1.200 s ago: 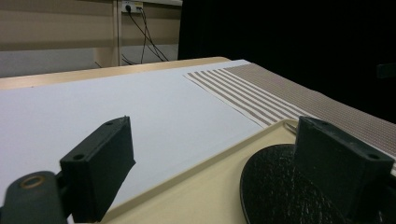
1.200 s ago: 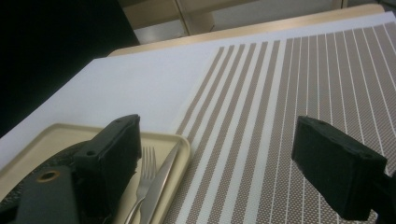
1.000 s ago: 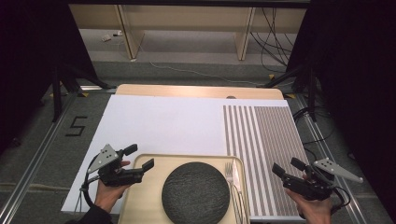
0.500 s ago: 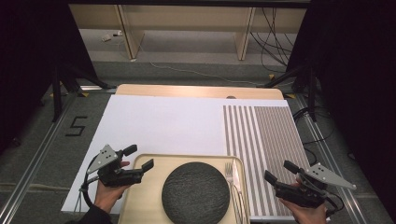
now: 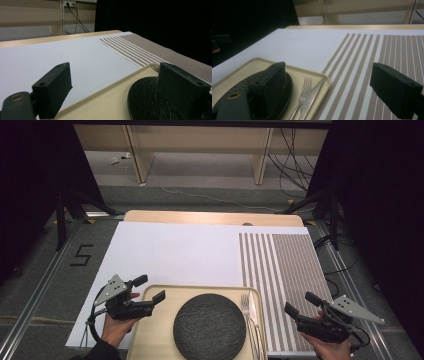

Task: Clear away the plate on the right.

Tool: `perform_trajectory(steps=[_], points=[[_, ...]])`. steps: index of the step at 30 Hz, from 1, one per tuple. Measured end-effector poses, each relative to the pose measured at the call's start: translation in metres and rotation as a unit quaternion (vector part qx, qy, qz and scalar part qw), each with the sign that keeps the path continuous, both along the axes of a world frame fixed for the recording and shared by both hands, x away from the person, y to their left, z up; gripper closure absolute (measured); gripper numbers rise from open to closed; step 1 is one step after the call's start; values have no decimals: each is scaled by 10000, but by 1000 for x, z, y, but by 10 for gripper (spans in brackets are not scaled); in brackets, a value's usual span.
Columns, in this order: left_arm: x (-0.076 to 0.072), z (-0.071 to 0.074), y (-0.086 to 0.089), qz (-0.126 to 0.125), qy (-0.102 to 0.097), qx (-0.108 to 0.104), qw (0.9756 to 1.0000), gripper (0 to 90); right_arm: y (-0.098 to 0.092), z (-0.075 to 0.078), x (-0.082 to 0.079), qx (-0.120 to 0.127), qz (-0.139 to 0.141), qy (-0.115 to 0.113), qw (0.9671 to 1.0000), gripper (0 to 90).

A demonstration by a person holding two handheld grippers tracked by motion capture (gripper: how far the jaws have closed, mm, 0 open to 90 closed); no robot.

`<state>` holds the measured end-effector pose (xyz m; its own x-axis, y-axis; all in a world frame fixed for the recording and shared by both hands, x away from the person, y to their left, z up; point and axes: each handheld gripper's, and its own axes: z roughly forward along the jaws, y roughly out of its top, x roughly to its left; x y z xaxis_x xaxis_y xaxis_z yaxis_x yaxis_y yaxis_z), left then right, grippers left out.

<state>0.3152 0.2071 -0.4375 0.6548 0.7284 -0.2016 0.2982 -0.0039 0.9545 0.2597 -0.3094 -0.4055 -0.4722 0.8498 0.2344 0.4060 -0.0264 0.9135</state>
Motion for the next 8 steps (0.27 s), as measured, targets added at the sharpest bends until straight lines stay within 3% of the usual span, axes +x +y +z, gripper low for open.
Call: perform_trajectory(steps=[5, 7, 8], points=[[0, 0, 1, 29, 7, -3, 10000, 114, -1, 0, 1, 5, -47, -20, 10000, 144], [0, 0, 1, 47, 4, -10, 10000, 113, -1, 1, 1, -213, -60, 35, 9997, 144], [0, 0, 1, 48, 7, -9, 10000, 112, 0, 0, 1, -120, -23, 14, 9999, 144]])
